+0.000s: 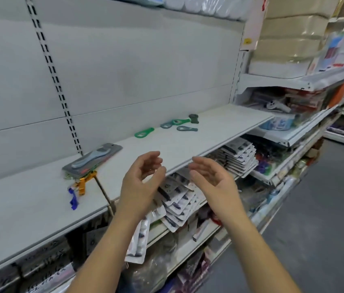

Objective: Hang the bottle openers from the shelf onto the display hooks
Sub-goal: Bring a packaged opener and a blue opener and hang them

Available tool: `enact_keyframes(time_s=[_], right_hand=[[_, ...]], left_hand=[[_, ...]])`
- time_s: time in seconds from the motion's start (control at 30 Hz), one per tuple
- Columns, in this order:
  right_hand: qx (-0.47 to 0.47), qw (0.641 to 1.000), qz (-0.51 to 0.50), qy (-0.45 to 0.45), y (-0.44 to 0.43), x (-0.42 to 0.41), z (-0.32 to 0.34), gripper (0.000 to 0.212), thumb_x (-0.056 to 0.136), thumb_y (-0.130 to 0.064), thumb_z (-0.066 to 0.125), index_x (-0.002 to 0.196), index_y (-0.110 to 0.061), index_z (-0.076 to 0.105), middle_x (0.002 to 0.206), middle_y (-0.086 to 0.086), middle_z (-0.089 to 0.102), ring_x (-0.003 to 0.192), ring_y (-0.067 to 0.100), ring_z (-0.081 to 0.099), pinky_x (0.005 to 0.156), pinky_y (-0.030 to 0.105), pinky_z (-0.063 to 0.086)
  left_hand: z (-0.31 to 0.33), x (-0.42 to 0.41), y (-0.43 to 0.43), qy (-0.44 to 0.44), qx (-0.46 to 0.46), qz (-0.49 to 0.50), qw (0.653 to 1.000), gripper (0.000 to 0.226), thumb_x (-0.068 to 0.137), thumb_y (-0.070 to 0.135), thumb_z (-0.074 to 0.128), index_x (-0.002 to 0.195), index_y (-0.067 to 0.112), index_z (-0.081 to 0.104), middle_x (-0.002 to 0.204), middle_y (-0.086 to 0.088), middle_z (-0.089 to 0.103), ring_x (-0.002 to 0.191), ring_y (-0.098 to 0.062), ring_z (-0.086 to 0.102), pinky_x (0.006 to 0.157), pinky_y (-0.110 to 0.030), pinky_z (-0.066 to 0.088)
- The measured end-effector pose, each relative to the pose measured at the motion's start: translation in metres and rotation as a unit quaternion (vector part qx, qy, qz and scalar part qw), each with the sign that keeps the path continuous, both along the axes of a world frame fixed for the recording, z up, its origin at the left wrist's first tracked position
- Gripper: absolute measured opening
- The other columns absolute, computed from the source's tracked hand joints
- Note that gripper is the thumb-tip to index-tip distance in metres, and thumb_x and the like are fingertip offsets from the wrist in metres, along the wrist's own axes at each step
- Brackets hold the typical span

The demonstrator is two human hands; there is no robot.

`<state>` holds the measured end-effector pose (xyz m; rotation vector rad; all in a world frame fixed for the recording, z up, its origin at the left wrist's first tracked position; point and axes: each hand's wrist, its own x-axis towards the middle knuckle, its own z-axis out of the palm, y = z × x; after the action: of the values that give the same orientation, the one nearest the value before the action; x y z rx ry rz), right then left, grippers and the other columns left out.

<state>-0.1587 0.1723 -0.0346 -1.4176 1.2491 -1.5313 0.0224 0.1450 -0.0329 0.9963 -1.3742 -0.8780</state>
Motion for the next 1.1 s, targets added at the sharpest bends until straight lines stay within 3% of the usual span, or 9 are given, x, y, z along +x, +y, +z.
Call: enact_keyframes(time_s=[0.3, 0.43, 0.53, 0.67, 0.73, 0.8, 0.9, 1.0, 1.1], right_hand=[[0.017, 0.999, 0.038, 0.031, -0.157, -0.028, 0.020, 0.028, 0.092, -0.014, 0.069, 0.119, -0.023, 0.067, 0.111, -0.003, 0.073, 0.107, 0.013, 0.067, 0.099, 0.032, 0.053], [0.033, 0.994, 0.045, 0.096, -0.209, -0.048, 0.026, 0.026, 0.092, -0.020, 0.070, 0.117, -0.029, 0.067, 0.113, -0.008, 0.071, 0.108, 0.007, 0.066, 0.101, 0.032, 0.052], [0.055, 0.981, 0.025, 0.183, -0.254, -0.064, 0.026, 0.033, 0.091, -0.025, 0.070, 0.124, -0.025, 0.063, 0.119, -0.007, 0.068, 0.112, 0.010, 0.064, 0.100, 0.031, 0.049], [0.108, 0.935, 0.014, 0.337, -0.310, -0.075, 0.018, 0.052, 0.093, -0.030, 0.067, 0.140, -0.013, 0.053, 0.140, 0.005, 0.056, 0.128, 0.022, 0.053, 0.100, 0.027, 0.038], [0.128, 0.908, 0.006, 0.399, -0.331, -0.081, 0.011, 0.055, 0.094, -0.031, 0.065, 0.143, -0.009, 0.050, 0.145, 0.010, 0.052, 0.132, 0.028, 0.050, 0.102, 0.032, 0.040], [0.146, 0.881, -0.008, 0.450, -0.348, -0.085, 0.004, 0.041, 0.095, -0.028, 0.063, 0.129, -0.006, 0.062, 0.131, 0.015, 0.059, 0.123, 0.034, 0.055, 0.098, 0.039, 0.046], [0.155, 0.833, -0.021, 0.531, -0.358, -0.089, 0.000, 0.021, 0.094, -0.025, 0.059, 0.084, -0.009, 0.068, 0.089, 0.011, 0.062, 0.087, 0.031, 0.058, 0.068, 0.033, 0.049], [0.158, 0.810, -0.026, 0.563, -0.365, -0.090, 0.006, 0.015, 0.091, -0.026, 0.062, 0.092, -0.017, 0.074, 0.096, 0.008, 0.065, 0.088, 0.028, 0.056, 0.066, 0.028, 0.042], [0.170, 0.823, -0.014, 0.542, -0.365, -0.090, 0.014, 0.012, 0.088, -0.024, 0.067, 0.094, -0.019, 0.075, 0.093, 0.006, 0.068, 0.086, 0.027, 0.059, 0.066, 0.029, 0.045]], left_hand=[[0.015, -0.009, -0.132, -0.005, 0.028, 0.065, 0.997, 0.036, 0.080, 0.034, 0.069, 0.116, 0.031, 0.067, 0.107, 0.009, 0.072, 0.098, -0.005, 0.067, 0.092, -0.024, 0.053], [0.018, 0.009, -0.163, -0.090, 0.039, 0.127, 0.987, 0.033, 0.088, 0.023, 0.074, 0.119, 0.031, 0.065, 0.113, 0.013, 0.068, 0.103, -0.004, 0.063, 0.098, -0.029, 0.051], [0.018, 0.039, -0.173, -0.238, 0.073, 0.236, 0.939, 0.045, 0.088, 0.030, 0.073, 0.131, 0.026, 0.060, 0.128, 0.009, 0.058, 0.114, -0.008, 0.054, 0.097, -0.028, 0.043], [0.021, 0.085, -0.169, -0.428, 0.183, 0.326, 0.823, 0.078, 0.080, 0.061, 0.067, 0.143, 0.018, 0.051, 0.149, -0.004, 0.048, 0.135, -0.027, 0.043, 0.108, -0.039, 0.036], [0.021, 0.102, -0.166, -0.492, 0.274, 0.314, 0.764, 0.084, 0.078, 0.075, 0.058, 0.139, 0.018, 0.053, 0.147, -0.006, 0.050, 0.132, -0.030, 0.045, 0.104, -0.040, 0.039], [0.017, 0.115, -0.164, -0.529, 0.337, 0.289, 0.723, 0.074, 0.078, 0.076, 0.059, 0.127, 0.021, 0.059, 0.133, -0.006, 0.057, 0.119, -0.029, 0.051, 0.092, -0.037, 0.044], [0.014, 0.121, -0.165, -0.534, 0.356, 0.273, 0.716, 0.064, 0.073, 0.070, 0.071, 0.116, 0.023, 0.064, 0.119, -0.007, 0.062, 0.102, -0.026, 0.053, 0.082, -0.035, 0.049], [0.013, 0.116, -0.168, -0.522, 0.355, 0.295, 0.717, 0.080, 0.063, 0.065, 0.083, 0.127, 0.022, 0.062, 0.123, -0.010, 0.060, 0.116, -0.032, 0.052, 0.088, -0.036, 0.046], [0.014, 0.112, -0.171, -0.491, 0.373, 0.304, 0.726, 0.088, 0.051, 0.061, 0.091, 0.123, 0.019, 0.062, 0.121, -0.011, 0.056, 0.114, -0.033, 0.053, 0.087, -0.037, 0.048]])
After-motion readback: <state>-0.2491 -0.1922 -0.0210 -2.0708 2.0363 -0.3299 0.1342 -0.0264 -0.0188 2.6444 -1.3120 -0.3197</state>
